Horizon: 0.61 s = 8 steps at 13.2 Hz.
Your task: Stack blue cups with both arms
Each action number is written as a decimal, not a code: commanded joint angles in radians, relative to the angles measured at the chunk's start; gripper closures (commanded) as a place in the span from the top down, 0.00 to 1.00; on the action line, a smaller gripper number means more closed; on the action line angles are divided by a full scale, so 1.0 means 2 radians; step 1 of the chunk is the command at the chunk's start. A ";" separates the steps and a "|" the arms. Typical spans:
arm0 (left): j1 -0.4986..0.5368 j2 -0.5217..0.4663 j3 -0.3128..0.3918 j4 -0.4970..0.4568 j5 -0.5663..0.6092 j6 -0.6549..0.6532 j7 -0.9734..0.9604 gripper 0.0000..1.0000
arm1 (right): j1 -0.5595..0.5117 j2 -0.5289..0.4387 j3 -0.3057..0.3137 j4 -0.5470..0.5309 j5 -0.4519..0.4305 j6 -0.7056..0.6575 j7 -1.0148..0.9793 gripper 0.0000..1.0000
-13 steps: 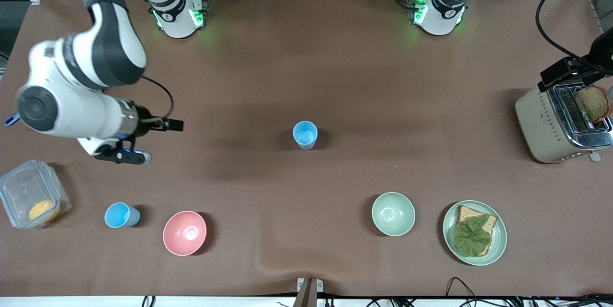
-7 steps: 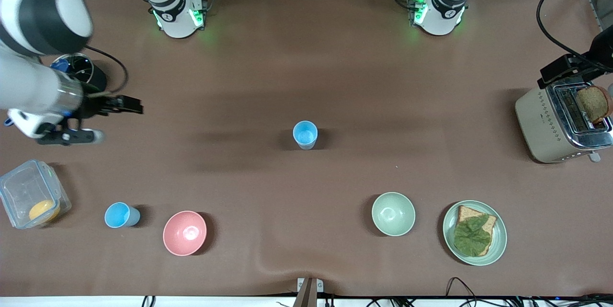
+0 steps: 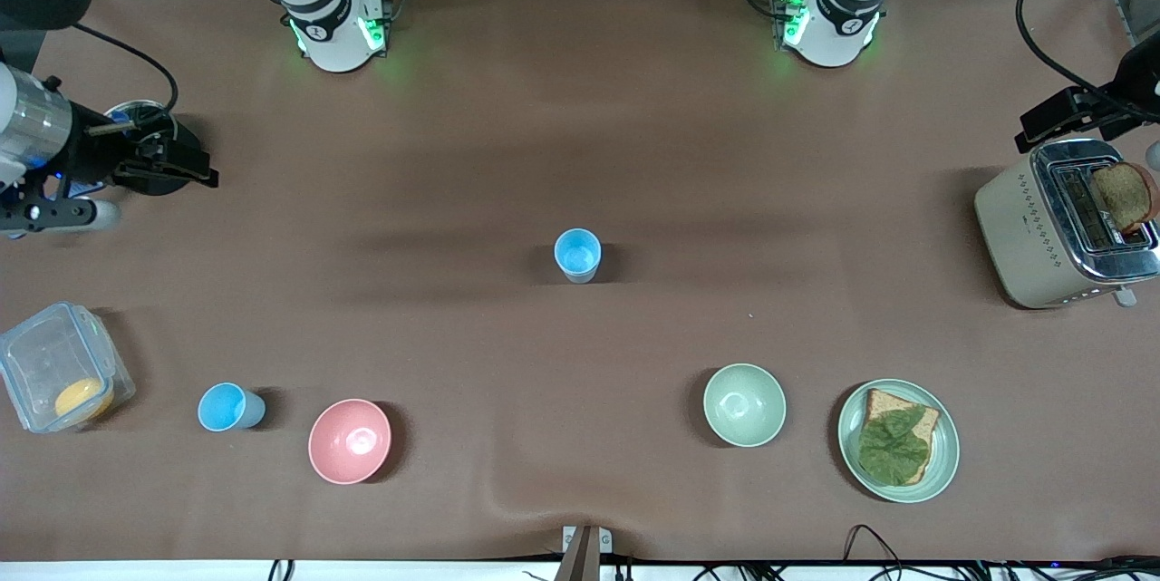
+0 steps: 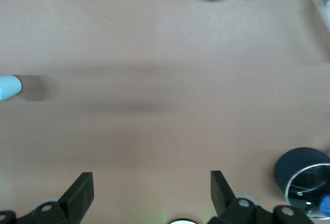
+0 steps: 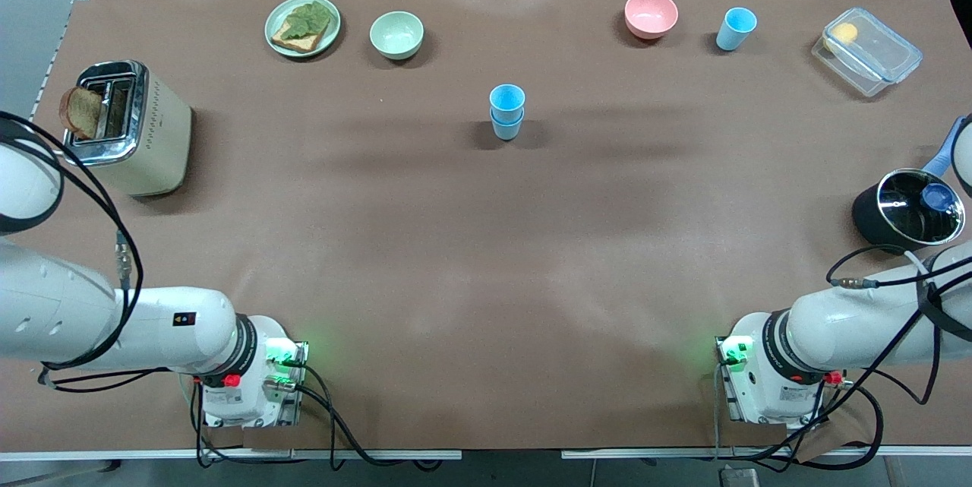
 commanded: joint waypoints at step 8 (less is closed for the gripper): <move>-0.001 0.013 0.003 0.008 -0.009 -0.005 0.013 1.00 | -0.045 -0.036 0.019 -0.012 -0.027 -0.015 -0.051 1.00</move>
